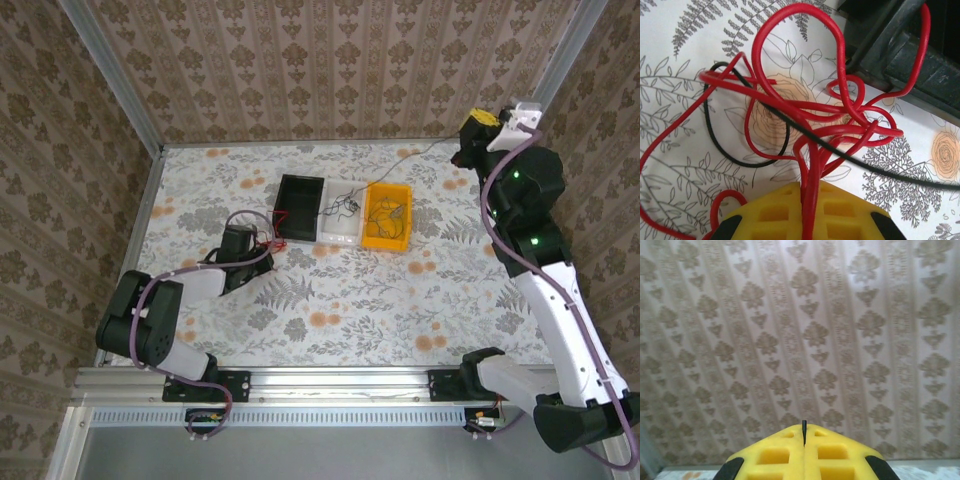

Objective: Untangle the cables

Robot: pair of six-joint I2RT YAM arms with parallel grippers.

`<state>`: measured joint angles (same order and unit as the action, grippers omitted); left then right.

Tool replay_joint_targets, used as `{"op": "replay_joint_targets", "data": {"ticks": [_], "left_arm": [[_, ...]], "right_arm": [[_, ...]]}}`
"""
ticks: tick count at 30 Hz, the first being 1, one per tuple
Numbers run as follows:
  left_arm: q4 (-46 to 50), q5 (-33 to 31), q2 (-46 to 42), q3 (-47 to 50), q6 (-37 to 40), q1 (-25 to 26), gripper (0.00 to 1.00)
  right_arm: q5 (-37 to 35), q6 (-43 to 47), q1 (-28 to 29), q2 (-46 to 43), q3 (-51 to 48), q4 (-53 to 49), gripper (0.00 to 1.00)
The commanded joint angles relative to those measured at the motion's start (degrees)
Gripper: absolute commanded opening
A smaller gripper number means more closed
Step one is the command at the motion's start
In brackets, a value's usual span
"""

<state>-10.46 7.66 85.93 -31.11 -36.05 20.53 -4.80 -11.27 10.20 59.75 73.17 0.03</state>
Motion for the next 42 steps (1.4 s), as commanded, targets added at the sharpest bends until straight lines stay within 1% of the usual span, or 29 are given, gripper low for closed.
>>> {"op": "replay_joint_targets", "data": {"ticks": [1,2,4,7,10,12,14,18,20,23,25,28,34,37,39,42], "left_arm": [[10.0,-4.1,5.2,1.1,-0.9,-0.8,0.0],[11.6,-5.2,5.9,0.5,-1.3,-0.8,0.0],[14.6,-7.5,7.4,-0.4,-2.3,-0.9,0.0],[14.8,-6.7,9.5,-0.5,-3.0,-1.1,0.01],[14.1,-5.2,9.7,-0.9,-2.1,-1.0,0.2],[13.0,-4.0,8.7,-0.6,-1.2,-1.0,0.34],[11.2,-2.5,7.3,-0.1,-0.6,-1.0,0.43],[8.3,-0.5,4.4,0.7,-0.1,-1.0,0.53],[7.3,-0.2,3.1,1.2,-0.1,-1.0,0.62],[7.4,-1.5,1.3,1.8,-0.6,-1.1,0.7],[9.9,-4.6,0.4,1.9,-1.9,-1.2,0.71],[10.5,-7.1,-1.3,3.3,-3.5,-1.8,0.71],[10.5,-8.2,-5.1,5.0,-3.9,-1.9,0.71],[11.2,-9.1,-6.3,5.2,-3.7,-1.9,0.71],[11.6,-9.5,-6.8,5.4,-3.6,-1.9,0.71],[15.1,-12.5,-6.8,4.7,-4.4,-1.9,0.71]], "right_arm": [[10.6,-2.4,-0.2,0.9,3.1,5.2,0.0],[12.2,-2.3,-0.2,1.0,3.6,6.9,0.0],[12.5,-2.2,-0.2,1.8,6.7,6.8,0.0],[10.8,-0.2,-0.3,2.2,10.2,6.2,0.0],[10.1,1.4,-0.3,2.6,12.3,4.9,0.0],[11.4,1.0,-0.3,3.1,12.6,4.6,0.0],[13.3,-0.6,-0.2,4.0,12.7,4.2,0.0],[18.0,-4.1,-0.1,6.4,12.3,5.5,0.0],[19.5,-5.3,0.1,7.5,12.7,6.5,0.0],[21.6,-5.5,0.5,9.1,14.4,8.2,0.0],[21.4,-4.6,0.6,9.7,16.3,8.1,0.0],[19.7,-1.8,0.6,9.5,18.4,7.5,0.0],[15.2,4.8,0.2,8.5,21.1,6.3,0.0],[15.3,5.2,-0.1,9.1,22.2,6.7,0.0],[16.7,4.3,0.0,10.0,23.3,7.1,0.0],[18.3,3.1,-0.1,11.4,24.3,9.0,0.0]]}}
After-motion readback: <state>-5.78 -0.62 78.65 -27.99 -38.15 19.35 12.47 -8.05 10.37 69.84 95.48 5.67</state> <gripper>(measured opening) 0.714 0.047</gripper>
